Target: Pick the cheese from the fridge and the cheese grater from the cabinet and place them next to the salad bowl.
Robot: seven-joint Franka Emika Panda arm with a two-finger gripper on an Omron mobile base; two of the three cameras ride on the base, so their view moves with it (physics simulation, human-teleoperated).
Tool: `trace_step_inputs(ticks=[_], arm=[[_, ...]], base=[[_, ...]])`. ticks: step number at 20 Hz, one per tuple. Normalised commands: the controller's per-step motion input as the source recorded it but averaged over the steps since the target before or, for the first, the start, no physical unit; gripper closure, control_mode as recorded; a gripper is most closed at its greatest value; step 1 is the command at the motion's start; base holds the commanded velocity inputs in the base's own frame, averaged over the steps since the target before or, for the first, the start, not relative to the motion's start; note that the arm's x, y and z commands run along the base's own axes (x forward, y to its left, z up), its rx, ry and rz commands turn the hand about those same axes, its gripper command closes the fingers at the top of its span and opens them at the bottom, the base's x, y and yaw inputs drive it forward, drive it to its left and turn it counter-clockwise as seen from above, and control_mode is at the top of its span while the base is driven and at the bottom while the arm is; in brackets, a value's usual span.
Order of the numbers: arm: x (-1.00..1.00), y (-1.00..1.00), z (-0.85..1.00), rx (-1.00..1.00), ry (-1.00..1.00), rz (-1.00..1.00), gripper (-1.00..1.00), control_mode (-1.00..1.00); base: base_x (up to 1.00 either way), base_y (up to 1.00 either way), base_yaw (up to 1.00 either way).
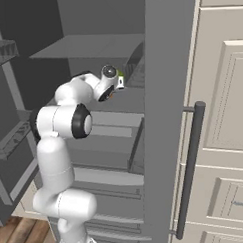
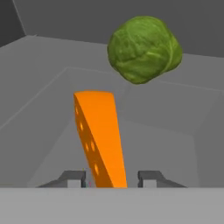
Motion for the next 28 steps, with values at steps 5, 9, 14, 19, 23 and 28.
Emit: trace_step_inputs(ticks=[5,9,14,19,23,28], arm=[[-0.04,0.02,0.0,0.0,-0.01,-0.04,1.0,-1.0],[-0.17,0.16,0.0,0.0,-0.1,-0.21,1.0,-1.0],[-0.16,0.02,0.0,0.0,-0.11,-0.25,1.0,-1.0],[-0.24,0.0,0.01,0.0,-0.01,-0.25,1.0,-1.0],[-0.43,0.0,0.17,0.0,0.0,-0.19,1.0,-1.0],[-0.33,-0.01,0.22,0.01,0.0,-0.08,1.0,-1.0]], base=[[0.0,0.0,0.0],[0.0,0.0,0.0],[0.0,0.0,0.0],[0.0,0.0,0.0],[0.0,0.0,0.0],[0.0,0.0,0.0]])
